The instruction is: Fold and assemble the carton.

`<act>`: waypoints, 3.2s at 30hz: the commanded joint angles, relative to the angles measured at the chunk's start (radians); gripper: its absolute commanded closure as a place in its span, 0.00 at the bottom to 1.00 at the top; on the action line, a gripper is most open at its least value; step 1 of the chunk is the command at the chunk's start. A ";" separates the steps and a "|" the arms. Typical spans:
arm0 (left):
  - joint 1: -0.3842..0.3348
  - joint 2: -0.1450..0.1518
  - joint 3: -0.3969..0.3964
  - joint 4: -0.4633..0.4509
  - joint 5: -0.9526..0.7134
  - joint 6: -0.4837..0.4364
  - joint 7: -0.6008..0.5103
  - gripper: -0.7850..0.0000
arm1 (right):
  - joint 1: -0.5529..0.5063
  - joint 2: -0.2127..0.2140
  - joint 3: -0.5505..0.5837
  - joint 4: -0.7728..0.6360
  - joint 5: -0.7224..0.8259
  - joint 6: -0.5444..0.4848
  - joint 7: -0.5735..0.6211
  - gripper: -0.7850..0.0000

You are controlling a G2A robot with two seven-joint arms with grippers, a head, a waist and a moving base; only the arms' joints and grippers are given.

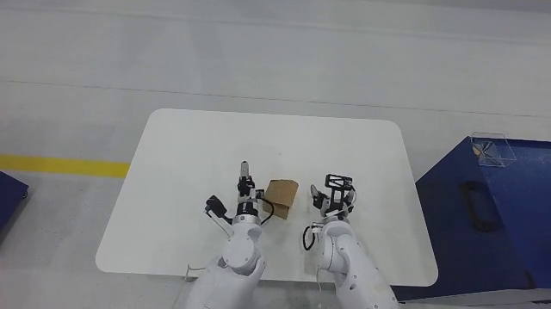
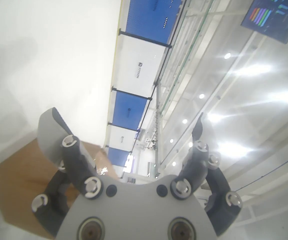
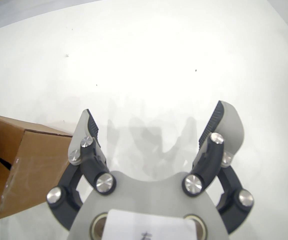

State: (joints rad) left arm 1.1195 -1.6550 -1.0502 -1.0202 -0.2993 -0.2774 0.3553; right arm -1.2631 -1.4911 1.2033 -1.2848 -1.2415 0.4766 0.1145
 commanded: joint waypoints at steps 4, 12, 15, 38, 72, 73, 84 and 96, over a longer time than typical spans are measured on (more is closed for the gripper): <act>0.067 0.017 -0.023 -0.093 -0.011 0.101 -0.168 0.00 | 0.001 -0.001 0.008 0.003 0.007 -0.010 -0.003 0.00; 0.189 0.052 -0.081 -0.266 0.030 0.258 -0.315 0.00 | 0.001 -0.001 0.008 0.003 0.007 -0.010 -0.003 0.00; 0.196 0.053 -0.088 -0.282 0.011 0.255 -0.316 0.00 | 0.001 -0.001 0.008 0.003 0.007 -0.010 -0.003 0.00; 0.109 0.118 -0.097 -0.316 0.405 0.483 -0.739 0.33 | -0.112 0.027 0.078 -0.234 -0.086 -0.171 0.126 0.00; 0.068 0.113 -0.038 -0.214 0.373 0.471 -0.658 0.57 | -0.095 0.034 0.107 -0.177 -0.010 -0.269 0.148 0.00; 0.069 0.113 -0.037 -0.215 0.373 0.470 -0.656 0.57 | -0.097 0.034 0.109 -0.179 -0.005 -0.270 0.144 0.00; 0.065 0.113 -0.025 -0.210 0.373 0.475 -0.651 0.59 | -0.130 0.040 0.113 -0.217 0.012 -0.340 0.142 0.00; 0.127 0.127 -0.047 -0.306 0.396 0.405 -0.633 0.00 | -0.081 0.038 0.094 -0.163 -0.011 -0.299 0.198 0.00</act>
State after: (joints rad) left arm 1.2334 -1.5308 -1.0942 -1.3083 0.0834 0.1482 -0.2810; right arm -1.3421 -1.4536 1.2972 -1.4427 -1.2486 0.1827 0.3123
